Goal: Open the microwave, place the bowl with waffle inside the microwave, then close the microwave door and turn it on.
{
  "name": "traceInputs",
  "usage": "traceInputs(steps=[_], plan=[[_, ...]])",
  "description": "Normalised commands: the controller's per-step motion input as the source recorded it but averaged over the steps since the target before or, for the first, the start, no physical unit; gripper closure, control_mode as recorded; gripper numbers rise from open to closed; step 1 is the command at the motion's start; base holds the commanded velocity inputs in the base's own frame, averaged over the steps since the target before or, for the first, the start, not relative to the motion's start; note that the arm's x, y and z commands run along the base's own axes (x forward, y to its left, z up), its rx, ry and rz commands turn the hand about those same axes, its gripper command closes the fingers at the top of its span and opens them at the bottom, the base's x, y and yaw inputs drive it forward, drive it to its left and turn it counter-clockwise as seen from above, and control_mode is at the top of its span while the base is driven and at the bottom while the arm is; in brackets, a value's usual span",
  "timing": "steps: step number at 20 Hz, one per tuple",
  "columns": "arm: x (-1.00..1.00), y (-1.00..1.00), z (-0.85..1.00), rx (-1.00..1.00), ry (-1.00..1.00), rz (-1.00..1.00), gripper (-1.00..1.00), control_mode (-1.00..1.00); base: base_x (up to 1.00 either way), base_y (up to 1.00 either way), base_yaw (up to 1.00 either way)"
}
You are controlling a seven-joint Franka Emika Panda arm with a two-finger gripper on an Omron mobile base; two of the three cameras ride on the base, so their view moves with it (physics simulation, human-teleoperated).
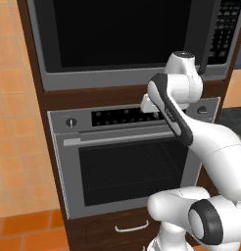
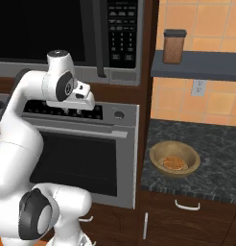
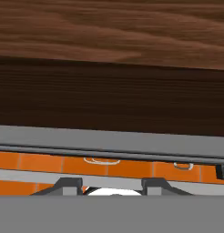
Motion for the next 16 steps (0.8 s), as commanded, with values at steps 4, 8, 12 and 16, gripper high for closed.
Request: traceInputs(steps=[4,8,12,16], plan=[[-0.03,0.0,-0.09,-0.01,0.0,0.0,-1.0,-1.0,0.0,0.0,0.0],[-0.28,-0.28,-0.35,0.0,0.02,-0.12,-1.0,-1.0,0.0,0.0,0.0],[-0.47,-0.7,-0.02,0.36,0.0,-0.27,-1.0,-1.0,0.0,0.0,0.0],[-0.5,-0.61,0.0,0.69,0.0,-0.37,-1.0,-1.0,0.0,0.0,0.0]])
